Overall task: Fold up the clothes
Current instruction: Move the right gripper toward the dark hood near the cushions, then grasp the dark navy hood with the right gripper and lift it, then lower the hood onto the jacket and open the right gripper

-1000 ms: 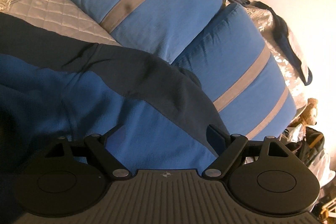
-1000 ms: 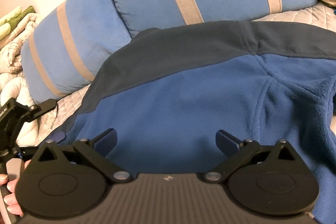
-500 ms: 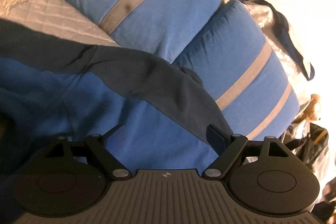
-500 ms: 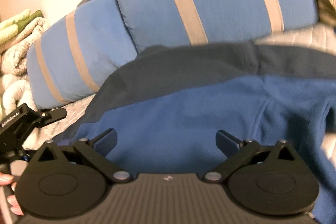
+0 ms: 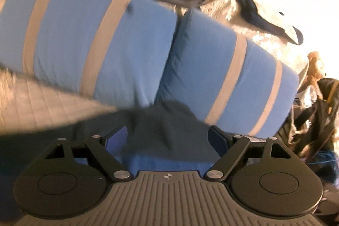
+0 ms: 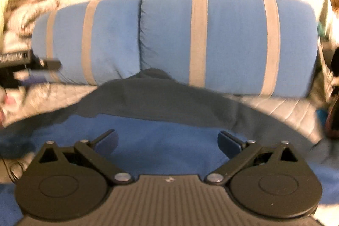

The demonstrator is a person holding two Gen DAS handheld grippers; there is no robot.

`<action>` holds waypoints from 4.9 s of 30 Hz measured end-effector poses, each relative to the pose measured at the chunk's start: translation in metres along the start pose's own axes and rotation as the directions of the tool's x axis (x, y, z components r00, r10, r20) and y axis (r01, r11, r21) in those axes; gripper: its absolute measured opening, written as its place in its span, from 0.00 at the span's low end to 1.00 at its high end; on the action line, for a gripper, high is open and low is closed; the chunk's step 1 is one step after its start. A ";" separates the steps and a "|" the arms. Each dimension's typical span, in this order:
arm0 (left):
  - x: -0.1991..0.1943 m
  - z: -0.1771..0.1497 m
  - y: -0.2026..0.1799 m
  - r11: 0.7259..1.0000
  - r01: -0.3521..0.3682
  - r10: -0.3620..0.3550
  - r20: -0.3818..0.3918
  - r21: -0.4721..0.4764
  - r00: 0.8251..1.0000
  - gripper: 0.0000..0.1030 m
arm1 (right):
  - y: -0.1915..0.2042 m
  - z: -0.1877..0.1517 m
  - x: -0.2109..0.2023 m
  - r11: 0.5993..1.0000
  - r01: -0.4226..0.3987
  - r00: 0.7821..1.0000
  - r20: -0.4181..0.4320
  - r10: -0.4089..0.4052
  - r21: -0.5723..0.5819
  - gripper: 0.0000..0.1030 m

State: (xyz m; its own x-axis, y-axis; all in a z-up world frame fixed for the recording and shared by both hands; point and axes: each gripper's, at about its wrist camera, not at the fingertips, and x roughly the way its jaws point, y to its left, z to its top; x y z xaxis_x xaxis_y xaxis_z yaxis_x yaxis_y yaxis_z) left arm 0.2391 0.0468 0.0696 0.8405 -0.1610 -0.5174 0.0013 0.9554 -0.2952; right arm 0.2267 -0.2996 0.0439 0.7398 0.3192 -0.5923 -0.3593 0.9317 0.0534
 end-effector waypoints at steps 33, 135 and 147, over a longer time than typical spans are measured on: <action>0.100 -0.099 0.006 0.930 -0.039 -0.020 -0.156 -0.364 0.988 0.82 | -0.035 0.081 0.208 0.990 -0.136 0.991 0.002 0.136 0.037 0.99; 0.085 -0.107 0.018 0.973 -0.165 0.191 -0.159 0.163 0.969 0.82 | 0.014 -0.038 0.141 0.986 -0.108 0.994 0.038 0.104 0.128 1.00; 0.080 -0.092 0.033 0.952 -0.287 0.295 -0.071 0.103 0.953 0.83 | 0.002 -0.047 0.140 0.992 0.107 0.994 -0.033 -0.105 0.062 1.00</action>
State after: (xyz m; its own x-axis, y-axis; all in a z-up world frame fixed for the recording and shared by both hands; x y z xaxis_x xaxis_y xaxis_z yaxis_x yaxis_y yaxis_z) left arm 0.2568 0.0427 -0.0551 0.7625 0.1104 -0.6375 -0.1840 0.9816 -0.0502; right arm 0.3027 -0.2610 -0.0771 0.7541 0.2132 -0.6212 -0.2420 0.9695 0.0390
